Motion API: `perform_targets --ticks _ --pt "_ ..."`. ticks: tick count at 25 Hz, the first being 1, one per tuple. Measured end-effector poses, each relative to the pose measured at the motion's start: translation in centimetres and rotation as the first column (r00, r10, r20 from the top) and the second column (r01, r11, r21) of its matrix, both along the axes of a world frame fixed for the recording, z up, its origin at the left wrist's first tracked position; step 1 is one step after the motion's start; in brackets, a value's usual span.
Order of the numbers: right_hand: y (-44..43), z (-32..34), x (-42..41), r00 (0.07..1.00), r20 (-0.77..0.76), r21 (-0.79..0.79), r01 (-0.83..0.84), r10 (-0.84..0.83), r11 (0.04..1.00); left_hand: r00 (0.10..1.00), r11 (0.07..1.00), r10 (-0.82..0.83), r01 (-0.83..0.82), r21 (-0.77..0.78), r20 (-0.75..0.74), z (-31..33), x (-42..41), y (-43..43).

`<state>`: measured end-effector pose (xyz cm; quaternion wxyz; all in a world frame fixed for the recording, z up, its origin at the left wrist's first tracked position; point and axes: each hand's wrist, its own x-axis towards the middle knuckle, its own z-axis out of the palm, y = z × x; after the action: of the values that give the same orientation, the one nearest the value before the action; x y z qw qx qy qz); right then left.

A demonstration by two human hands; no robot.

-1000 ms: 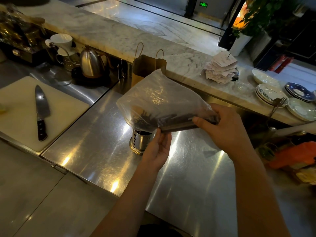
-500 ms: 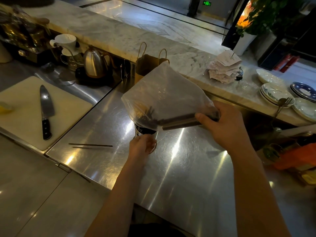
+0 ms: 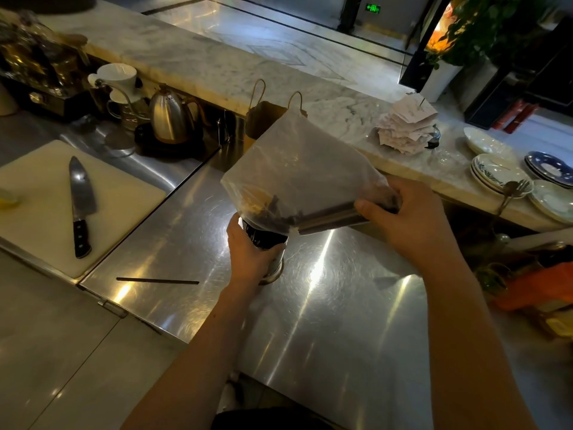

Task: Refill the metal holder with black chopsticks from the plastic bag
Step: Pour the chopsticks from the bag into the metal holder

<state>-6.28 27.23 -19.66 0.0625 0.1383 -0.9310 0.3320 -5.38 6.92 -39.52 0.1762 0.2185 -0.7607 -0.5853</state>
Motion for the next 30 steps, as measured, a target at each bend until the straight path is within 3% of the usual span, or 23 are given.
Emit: perform_targets --ticks 3,9,17,30 --pt "-0.1 0.3 -0.4 1.0 -0.003 0.0 -0.013 0.013 1.0 0.993 0.994 -0.113 0.113 -0.011 0.024 -0.6 -0.7 -0.2" --pt "-0.3 1.0 -0.6 1.0 0.002 0.003 -0.004 0.004 1.0 0.986 0.985 -0.169 0.168 -0.045 -0.012 -1.0 -2.2 -0.9" --pt "-0.3 1.5 -1.9 1.0 -0.004 0.051 -0.001 0.001 0.999 0.989 0.98 -0.129 0.139 -0.145 0.079 -2.7 -4.2 -1.8" --pt "-1.1 1.8 -3.4 0.999 0.021 0.078 -0.039 0.037 0.996 0.979 0.982 -0.175 0.167 -0.082 -0.103 -2.6 -3.8 -2.4"
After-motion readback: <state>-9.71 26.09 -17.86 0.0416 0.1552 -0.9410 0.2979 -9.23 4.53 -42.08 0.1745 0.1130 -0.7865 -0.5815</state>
